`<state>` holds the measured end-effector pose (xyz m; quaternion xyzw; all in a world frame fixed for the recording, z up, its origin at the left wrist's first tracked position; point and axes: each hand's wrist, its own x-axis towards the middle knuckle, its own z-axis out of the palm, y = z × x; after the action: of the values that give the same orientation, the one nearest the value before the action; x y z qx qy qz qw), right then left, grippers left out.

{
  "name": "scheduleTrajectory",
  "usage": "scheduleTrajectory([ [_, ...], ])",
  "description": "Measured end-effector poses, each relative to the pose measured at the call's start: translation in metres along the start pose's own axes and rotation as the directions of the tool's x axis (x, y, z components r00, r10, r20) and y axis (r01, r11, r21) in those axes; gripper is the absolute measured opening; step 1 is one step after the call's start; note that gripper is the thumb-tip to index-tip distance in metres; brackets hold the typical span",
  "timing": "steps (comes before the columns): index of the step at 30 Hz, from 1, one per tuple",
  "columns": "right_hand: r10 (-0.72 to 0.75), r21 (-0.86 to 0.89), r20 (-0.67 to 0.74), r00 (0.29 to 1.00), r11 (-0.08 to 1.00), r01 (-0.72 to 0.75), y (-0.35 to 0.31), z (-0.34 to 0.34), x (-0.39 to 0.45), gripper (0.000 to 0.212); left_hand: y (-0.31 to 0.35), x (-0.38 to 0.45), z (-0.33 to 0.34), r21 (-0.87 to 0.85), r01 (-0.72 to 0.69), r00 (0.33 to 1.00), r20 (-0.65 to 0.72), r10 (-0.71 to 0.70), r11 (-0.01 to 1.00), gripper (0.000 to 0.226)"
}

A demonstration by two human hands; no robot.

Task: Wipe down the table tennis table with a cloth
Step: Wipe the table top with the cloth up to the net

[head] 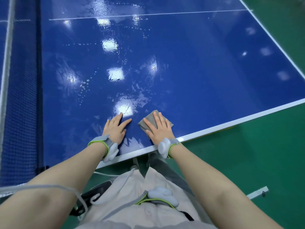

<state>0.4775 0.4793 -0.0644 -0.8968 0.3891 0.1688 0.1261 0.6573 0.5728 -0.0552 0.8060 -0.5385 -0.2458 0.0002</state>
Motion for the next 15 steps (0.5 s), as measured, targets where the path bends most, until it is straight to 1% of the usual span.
scheduleTrajectory([
  [1, 0.019, -0.001, 0.004, 1.000, 1.000, -0.019, 0.010, -0.003, 0.003, 0.064, 0.001, 0.002, -0.001, -0.002, 0.007, 1.000, -0.001, -0.007, 1.000, 0.051],
  [2, 0.056, 0.006, 0.013, 0.998, 0.998, -0.056, 0.020, -0.006, 0.006, 0.056, 0.002, 0.004, -0.002, -0.011, 0.015, 1.000, 0.001, -0.015, 1.000, 0.052],
  [3, 0.104, 0.023, 0.019, 0.994, 0.994, -0.104, 0.031, -0.010, 0.010, 0.051, 0.004, 0.006, -0.003, -0.026, 0.025, 1.000, 0.005, -0.025, 0.999, 0.052],
  [5, 0.168, 0.039, 0.024, 0.985, 0.985, -0.169, 0.049, -0.018, 0.017, 0.051, 0.006, 0.009, -0.004, -0.053, 0.043, 0.999, 0.021, -0.042, 0.998, 0.053],
  [7, 0.187, 0.025, 0.022, 0.982, 0.982, -0.187, 0.057, -0.021, 0.023, 0.052, 0.004, 0.012, -0.005, -0.052, 0.053, 0.998, 0.024, -0.052, 0.997, 0.054],
  [10, 0.199, 0.027, 0.000, 0.980, 0.980, -0.199, 0.048, -0.017, 0.027, 0.052, 0.005, 0.018, -0.004, -0.066, 0.080, 0.997, 0.021, -0.078, 0.995, 0.056],
  [12, 0.173, 0.037, -0.022, 0.985, 0.984, -0.172, 0.031, -0.015, 0.032, 0.052, 0.011, 0.023, -0.005, -0.114, 0.129, 0.992, 0.018, -0.128, 0.985, 0.054],
  [15, 0.023, 0.004, -0.009, 1.000, 1.000, -0.023, 0.007, -0.012, 0.040, 0.052, 0.019, 0.036, -0.011, -0.201, 0.198, 0.980, 0.025, -0.197, 0.959, 0.049],
])
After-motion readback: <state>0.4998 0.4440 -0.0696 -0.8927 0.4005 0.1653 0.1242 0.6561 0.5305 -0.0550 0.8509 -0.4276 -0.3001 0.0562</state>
